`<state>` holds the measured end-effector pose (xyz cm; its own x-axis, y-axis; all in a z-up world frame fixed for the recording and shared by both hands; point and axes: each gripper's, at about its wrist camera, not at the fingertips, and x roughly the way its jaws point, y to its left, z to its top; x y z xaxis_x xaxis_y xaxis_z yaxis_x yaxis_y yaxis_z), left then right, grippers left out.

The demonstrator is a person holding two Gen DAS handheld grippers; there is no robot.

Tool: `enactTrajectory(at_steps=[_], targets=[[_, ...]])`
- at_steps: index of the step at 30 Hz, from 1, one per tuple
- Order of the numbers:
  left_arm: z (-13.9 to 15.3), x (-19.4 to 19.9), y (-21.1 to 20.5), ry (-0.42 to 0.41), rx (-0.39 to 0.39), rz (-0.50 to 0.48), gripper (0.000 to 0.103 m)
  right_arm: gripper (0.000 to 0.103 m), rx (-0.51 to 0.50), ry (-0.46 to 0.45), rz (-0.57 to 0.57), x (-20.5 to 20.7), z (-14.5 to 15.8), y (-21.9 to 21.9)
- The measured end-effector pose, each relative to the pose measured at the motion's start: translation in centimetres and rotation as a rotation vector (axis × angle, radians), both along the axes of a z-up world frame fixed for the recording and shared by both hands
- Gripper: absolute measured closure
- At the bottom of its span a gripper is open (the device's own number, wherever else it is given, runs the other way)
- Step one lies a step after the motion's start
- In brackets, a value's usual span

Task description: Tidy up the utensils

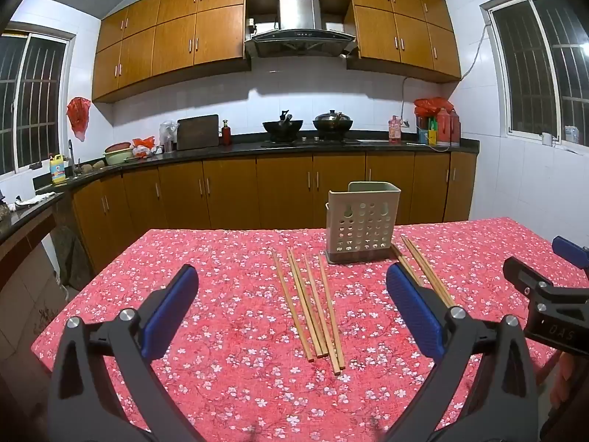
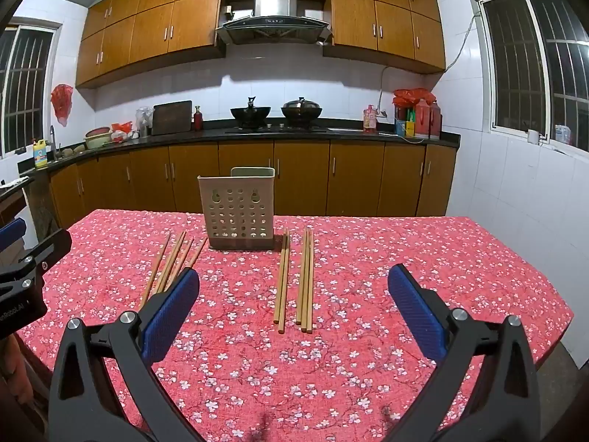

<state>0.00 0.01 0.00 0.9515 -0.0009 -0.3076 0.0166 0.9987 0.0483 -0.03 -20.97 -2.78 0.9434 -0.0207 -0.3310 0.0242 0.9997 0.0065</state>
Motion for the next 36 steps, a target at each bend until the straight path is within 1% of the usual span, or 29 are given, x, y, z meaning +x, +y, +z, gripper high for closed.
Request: enactTrajectory(at_steps=[36], targets=[[-0.47, 0.34, -0.1, 0.005, 0.002, 0.0, 0.004, 0.002, 0.002, 0.003, 0.0, 0.04, -0.11, -0.27]])
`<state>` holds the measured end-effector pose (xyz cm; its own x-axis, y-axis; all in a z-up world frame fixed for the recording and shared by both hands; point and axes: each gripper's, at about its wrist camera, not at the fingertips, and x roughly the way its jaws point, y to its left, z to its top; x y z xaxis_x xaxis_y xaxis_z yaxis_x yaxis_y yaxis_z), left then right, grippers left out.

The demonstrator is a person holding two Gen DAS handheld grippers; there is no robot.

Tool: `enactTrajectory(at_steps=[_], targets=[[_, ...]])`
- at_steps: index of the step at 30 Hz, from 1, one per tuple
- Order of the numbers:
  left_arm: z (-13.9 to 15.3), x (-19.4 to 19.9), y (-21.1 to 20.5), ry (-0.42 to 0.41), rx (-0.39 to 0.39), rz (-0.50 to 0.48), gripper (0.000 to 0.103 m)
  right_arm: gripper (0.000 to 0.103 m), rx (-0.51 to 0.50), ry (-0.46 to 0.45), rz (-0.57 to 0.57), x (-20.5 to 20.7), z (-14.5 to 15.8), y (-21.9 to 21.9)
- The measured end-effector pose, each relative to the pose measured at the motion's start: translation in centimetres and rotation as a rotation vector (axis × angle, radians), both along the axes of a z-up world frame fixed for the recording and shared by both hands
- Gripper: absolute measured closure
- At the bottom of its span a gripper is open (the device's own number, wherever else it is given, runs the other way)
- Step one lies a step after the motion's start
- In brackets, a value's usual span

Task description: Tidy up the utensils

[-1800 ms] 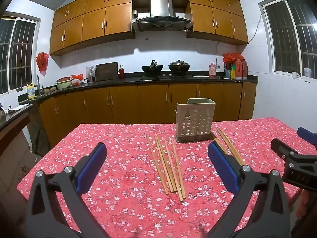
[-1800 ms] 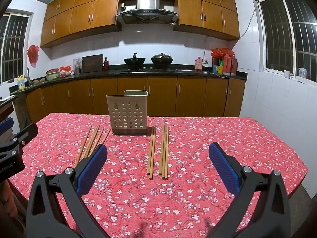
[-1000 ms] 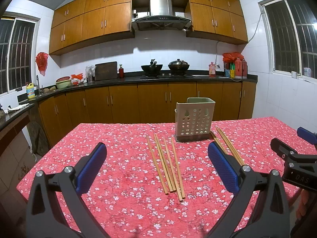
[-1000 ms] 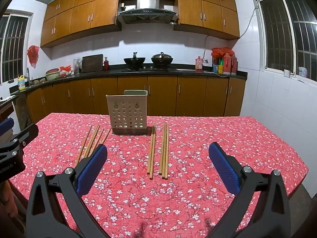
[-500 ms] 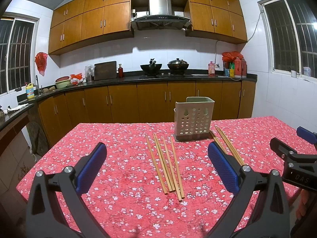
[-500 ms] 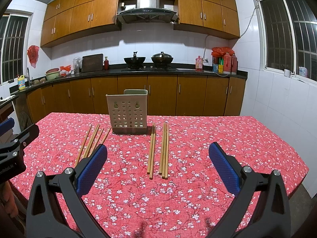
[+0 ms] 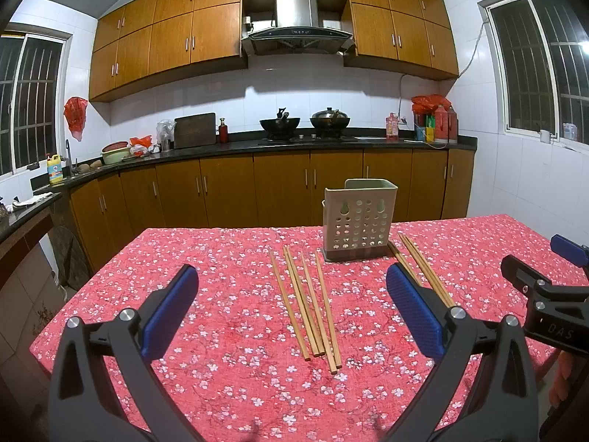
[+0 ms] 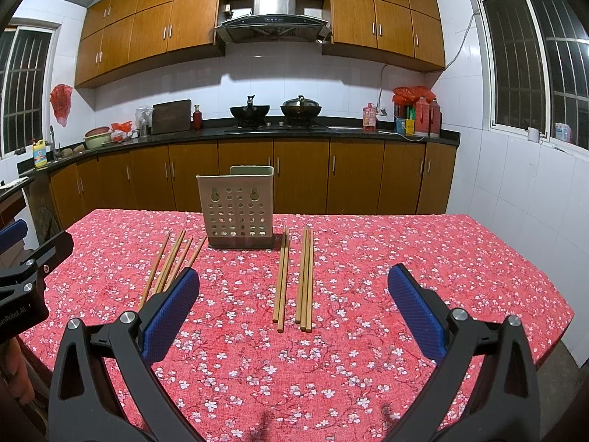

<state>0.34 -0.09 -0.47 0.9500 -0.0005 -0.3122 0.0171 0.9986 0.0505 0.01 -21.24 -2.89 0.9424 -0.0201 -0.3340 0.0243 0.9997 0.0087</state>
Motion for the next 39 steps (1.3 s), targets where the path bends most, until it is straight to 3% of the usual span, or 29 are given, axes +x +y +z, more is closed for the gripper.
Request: enactTrajectory(at_steps=[39], targets=[[-0.51, 0.37, -0.09, 0.005, 0.002, -0.001, 0.004, 0.002, 0.004, 0.002, 0.0, -0.12, -0.24, -0.21]])
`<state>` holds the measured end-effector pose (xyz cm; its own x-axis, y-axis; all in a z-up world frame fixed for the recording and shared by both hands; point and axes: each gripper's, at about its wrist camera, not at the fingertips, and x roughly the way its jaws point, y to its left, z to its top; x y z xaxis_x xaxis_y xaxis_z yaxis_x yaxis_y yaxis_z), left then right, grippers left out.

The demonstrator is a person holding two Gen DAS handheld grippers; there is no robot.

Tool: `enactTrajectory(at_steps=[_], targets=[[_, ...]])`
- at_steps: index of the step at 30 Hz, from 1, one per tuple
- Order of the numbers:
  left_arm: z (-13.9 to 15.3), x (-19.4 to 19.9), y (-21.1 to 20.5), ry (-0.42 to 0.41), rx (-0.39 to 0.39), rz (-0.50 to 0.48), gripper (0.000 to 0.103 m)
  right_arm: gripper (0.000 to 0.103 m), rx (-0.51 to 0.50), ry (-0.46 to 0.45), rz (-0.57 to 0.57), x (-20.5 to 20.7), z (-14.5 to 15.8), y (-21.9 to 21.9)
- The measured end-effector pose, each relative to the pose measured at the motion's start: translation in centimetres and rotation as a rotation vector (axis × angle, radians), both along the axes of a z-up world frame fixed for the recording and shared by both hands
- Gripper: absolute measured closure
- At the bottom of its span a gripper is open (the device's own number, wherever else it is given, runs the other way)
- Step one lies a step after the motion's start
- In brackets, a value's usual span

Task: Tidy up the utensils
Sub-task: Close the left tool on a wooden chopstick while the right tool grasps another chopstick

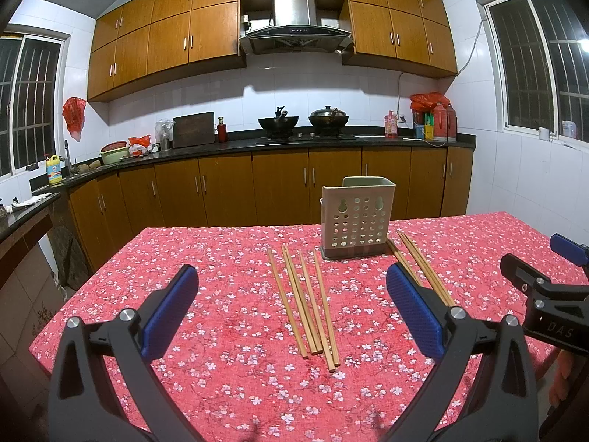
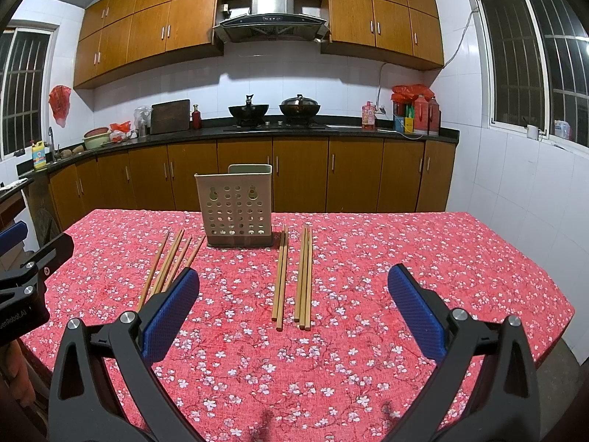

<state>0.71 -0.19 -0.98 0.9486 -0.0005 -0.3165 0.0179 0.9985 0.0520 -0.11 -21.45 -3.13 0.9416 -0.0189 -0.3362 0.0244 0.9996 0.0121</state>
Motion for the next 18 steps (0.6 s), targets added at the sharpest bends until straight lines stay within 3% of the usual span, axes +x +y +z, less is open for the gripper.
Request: enactTrajectory(at_steps=[10, 16, 18], targets=[[-1.0, 0.8, 0.4, 0.05, -0.015, 0.018, 0.004, 0.002, 0.018, 0.041, -0.004, 1.0, -0.7, -0.6], [-3.1, 4.6, 2.0, 0.189, -0.032, 0.073, 0.004, 0.003, 0.052, 0.16, -0.054, 4.4, -2.2, -2.5], [-3.6, 5.8, 2.4, 0.228, -0.022, 0.079, 0.004, 0.009, 0.082, 0.211, -0.069, 6.1, -2.9, -3.5]])
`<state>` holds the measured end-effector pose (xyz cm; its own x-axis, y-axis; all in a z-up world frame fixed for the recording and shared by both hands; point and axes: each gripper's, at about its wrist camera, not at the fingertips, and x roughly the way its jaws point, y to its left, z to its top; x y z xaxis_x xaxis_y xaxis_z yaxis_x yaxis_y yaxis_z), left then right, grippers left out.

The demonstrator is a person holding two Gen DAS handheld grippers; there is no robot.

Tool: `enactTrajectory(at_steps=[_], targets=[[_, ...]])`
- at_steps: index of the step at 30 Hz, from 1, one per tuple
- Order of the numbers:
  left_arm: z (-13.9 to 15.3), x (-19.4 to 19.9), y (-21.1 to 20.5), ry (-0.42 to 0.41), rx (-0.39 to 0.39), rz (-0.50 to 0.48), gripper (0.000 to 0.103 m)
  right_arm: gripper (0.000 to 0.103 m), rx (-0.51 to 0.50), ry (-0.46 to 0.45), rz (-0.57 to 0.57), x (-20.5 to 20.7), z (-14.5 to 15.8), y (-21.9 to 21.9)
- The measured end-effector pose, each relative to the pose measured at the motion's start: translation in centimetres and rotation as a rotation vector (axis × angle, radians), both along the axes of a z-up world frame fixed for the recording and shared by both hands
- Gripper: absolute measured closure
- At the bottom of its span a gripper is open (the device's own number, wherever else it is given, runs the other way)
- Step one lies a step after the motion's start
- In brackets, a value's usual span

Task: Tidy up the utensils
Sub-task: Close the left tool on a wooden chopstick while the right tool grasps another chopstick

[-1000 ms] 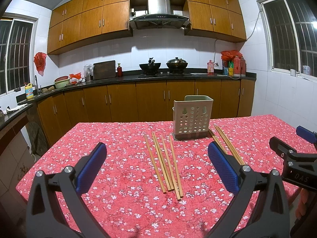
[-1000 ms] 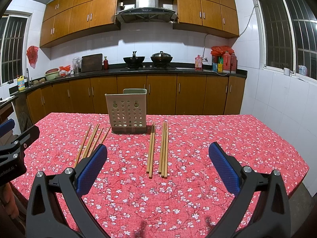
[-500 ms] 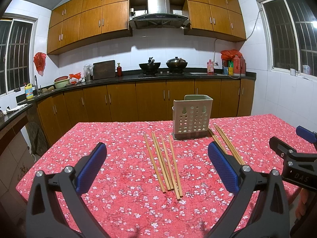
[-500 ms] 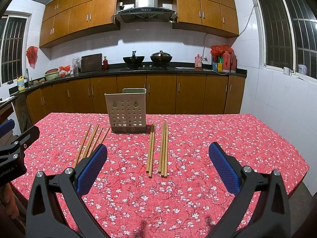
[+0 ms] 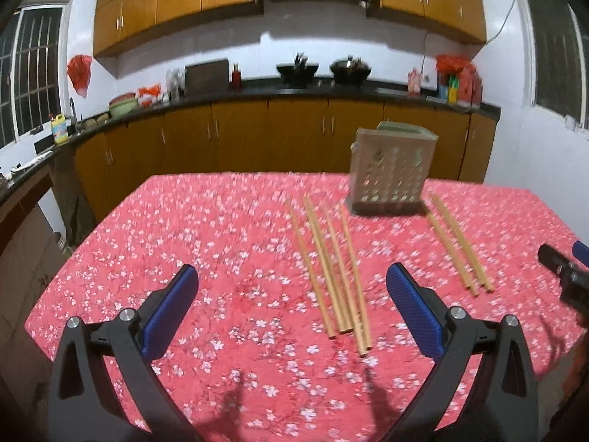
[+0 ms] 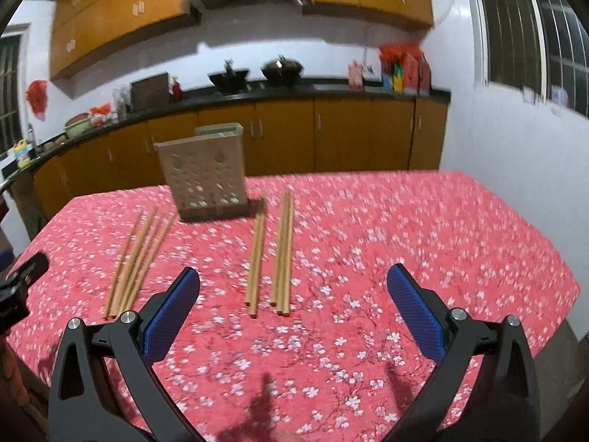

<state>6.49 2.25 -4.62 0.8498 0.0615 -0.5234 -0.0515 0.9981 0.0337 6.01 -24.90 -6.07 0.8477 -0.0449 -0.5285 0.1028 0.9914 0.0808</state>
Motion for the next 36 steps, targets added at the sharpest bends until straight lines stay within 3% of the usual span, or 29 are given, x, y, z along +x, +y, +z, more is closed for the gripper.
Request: enactTrajectory(at_steps=[7, 12, 18, 25, 30, 36], targets=[[-1.8, 5.1, 1.4, 0.124, -0.002, -0.01, 0.004, 0.056, 0.134, 0.19, -0.006, 6.8, -2.8, -2.5], [-3.2, 8.1, 1.4, 0.206, -0.008, -0.03, 0.005, 0.074, 0.168, 0.268, 0.028, 10.3, -4.6, -2.1], [-4.9, 10.6, 1.5, 0.306, -0.045, -0.038, 0.027, 0.082, 0.159, 0.333, 0.055, 12.8, -6.3, -1.6], [-6.3, 11.7, 1.9, 0.374, -0.102, -0.061, 0.051, 0.092, 0.132, 0.326, 0.067, 13.3, -6.8, -1.5], [-6.6, 11.7, 1.7, 0.389, -0.119, -0.093, 0.06, 0.095, 0.066, 0.318, 0.046, 13.1, -7.0, -1.1], [-7.3, 12.0, 1.3, 0.413, -0.114, -0.122, 0.073, 0.095, 0.088, 0.314, 0.027, 12.3, -7.3, -1.9]])
